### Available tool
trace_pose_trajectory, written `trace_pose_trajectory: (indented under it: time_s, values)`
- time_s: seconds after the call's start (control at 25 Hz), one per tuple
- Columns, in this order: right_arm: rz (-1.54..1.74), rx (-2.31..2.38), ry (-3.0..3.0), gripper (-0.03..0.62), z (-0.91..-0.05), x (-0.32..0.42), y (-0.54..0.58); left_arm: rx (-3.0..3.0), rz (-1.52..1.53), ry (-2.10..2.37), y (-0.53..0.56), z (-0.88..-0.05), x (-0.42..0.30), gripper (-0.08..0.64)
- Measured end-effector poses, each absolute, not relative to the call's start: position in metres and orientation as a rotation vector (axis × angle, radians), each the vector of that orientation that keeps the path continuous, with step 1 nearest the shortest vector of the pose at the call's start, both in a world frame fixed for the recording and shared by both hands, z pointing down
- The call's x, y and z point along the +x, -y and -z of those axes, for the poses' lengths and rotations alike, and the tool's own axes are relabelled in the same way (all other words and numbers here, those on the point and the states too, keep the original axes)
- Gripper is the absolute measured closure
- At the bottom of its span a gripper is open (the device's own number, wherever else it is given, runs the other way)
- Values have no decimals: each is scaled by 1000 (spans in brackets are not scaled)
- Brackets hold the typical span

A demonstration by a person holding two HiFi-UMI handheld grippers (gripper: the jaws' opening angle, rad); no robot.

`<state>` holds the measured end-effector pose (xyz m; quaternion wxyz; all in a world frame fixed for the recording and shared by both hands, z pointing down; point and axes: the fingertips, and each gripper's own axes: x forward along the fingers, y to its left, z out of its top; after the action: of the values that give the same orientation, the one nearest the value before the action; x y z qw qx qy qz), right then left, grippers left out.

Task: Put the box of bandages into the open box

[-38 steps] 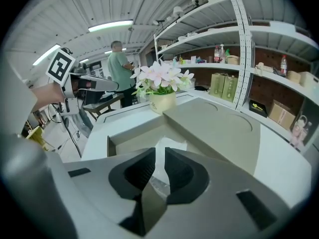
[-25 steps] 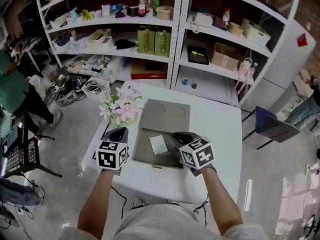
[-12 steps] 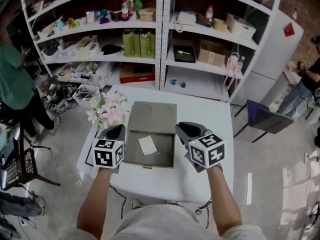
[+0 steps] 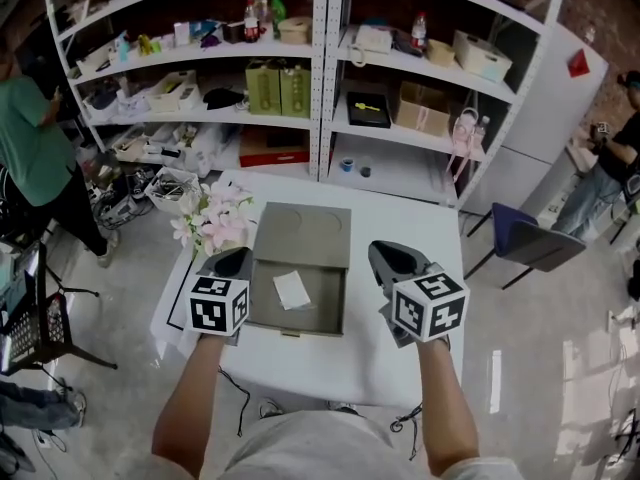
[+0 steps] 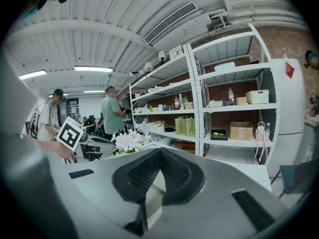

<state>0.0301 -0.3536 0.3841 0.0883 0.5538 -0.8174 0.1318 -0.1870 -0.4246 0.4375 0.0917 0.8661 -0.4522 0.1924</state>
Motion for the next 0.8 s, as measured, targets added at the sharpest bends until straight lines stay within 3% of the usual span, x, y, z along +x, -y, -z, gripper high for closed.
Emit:
trace_pose_trajectory:
  time_s: [0.8]
  values:
    - [-404,1644,2434,589,-389,23,353,2544,-568,1369,420,-441,-202,555]
